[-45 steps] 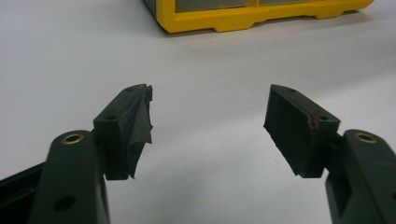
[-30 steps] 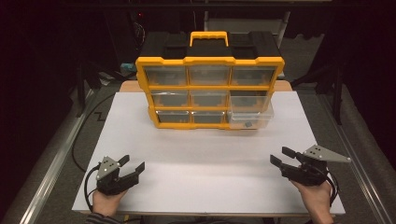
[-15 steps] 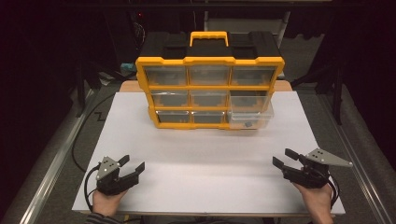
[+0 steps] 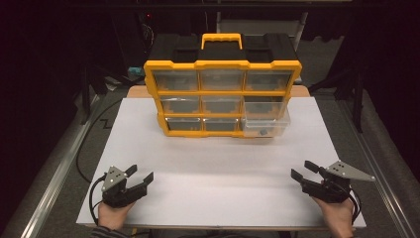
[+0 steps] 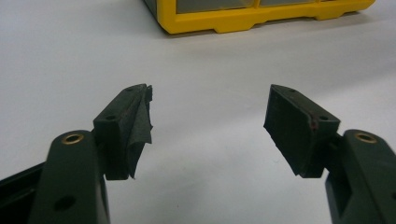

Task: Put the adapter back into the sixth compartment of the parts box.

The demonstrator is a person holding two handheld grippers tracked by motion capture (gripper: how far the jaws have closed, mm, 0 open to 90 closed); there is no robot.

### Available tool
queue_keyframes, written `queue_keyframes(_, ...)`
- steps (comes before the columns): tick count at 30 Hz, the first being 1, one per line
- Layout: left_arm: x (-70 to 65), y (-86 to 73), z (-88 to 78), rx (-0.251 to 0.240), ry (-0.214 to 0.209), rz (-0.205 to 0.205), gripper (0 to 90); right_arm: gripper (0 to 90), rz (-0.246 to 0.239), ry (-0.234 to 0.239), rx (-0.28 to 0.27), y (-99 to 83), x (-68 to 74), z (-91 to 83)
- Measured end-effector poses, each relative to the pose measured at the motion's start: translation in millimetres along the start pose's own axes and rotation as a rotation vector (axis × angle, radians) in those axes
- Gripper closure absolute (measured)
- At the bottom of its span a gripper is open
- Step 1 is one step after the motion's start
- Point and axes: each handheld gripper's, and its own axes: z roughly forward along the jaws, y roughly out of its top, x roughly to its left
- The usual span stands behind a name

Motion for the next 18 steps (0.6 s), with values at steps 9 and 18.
queue_keyframes(9, 0.0, 0.0, -0.4, -0.001, 0.0, 0.0, 32.3, 34.8, 0.012, -0.014, 0.003, -12.2, -4.0, -0.7)
queue_keyframes(18, -0.3, -0.6, -2.3, -0.004, 0.007, -0.005, 32.3, 33.5, 0.022, 0.0, -0.011, -23.4, -3.9, -2.8)
